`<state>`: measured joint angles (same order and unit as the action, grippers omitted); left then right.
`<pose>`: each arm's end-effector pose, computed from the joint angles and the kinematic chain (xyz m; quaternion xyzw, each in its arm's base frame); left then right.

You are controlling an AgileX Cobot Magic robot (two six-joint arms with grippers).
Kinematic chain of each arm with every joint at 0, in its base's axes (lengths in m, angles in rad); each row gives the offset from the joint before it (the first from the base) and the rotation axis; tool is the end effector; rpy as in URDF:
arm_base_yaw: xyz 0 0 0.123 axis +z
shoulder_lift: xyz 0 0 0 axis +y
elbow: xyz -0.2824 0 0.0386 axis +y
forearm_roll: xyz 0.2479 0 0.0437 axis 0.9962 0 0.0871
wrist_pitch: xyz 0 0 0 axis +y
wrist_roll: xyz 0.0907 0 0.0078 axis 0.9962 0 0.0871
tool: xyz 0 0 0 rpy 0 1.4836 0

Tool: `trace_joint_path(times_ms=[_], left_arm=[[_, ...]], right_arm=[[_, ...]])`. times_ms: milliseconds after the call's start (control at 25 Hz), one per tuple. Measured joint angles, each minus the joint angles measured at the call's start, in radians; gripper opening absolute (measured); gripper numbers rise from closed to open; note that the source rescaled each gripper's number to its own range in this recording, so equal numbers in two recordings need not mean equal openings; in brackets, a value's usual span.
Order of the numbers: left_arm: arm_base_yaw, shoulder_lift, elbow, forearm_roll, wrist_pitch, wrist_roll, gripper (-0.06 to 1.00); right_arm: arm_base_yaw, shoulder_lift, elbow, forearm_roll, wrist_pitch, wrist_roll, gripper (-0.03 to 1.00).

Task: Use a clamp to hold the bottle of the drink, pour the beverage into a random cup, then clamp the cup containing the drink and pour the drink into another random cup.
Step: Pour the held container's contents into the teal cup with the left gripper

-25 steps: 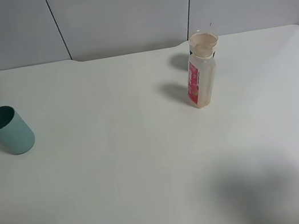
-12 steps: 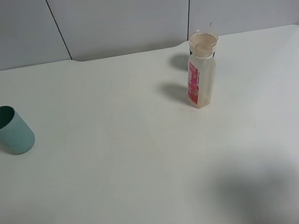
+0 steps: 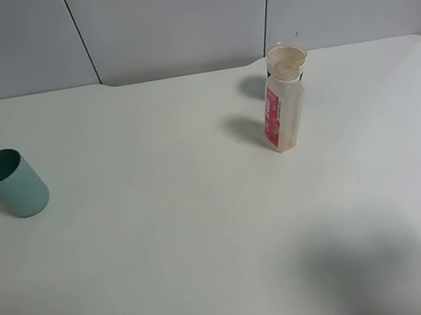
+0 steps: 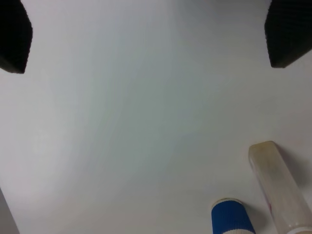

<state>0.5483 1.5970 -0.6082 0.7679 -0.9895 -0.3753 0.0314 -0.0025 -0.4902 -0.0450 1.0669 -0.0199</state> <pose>0.2773 0.1075 0.2159 0.0521 0.7254 -0.0004 0.6864 -0.0043 -0.0037 0.2740 -0.0211 0.8563 -0.0195 0.5158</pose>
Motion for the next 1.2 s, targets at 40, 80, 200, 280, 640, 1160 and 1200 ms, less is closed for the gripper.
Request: trace_joint_path(times_ms=[40, 80, 200, 280, 640, 1160, 1200], left_arm=[[0.021, 0.0, 0.0, 0.016, -0.007, -0.002, 0.02], [0.039, 0.0, 0.0, 0.035, -0.013, -0.004, 0.02], [0.093, 0.0, 0.01, 0.06, -0.042, -0.005, 0.02], [0.124, 0.0, 0.029, 0.059, -0.074, -0.005, 0.02], [0.158, 0.048, 0.111, 0.053, -0.161, 0.028, 0.02], [0.158, 0.17, 0.156, 0.055, -0.193, 0.103, 0.02], [0.158, 0.182, 0.156, 0.059, -0.193, 0.107, 0.02]], right_arm=[[0.0, 0.0, 0.0, 0.0, 0.0, 0.0, 0.91], [0.0, 0.0, 0.0, 0.0, 0.0, 0.0, 0.91], [0.0, 0.0, 0.0, 0.0, 0.0, 0.0, 0.91], [0.0, 0.0, 0.0, 0.0, 0.0, 0.0, 0.91], [0.0, 0.0, 0.0, 0.0, 0.0, 0.0, 0.91], [0.0, 0.0, 0.0, 0.0, 0.0, 0.0, 0.91], [0.0, 0.0, 0.0, 0.0, 0.0, 0.0, 0.91]])
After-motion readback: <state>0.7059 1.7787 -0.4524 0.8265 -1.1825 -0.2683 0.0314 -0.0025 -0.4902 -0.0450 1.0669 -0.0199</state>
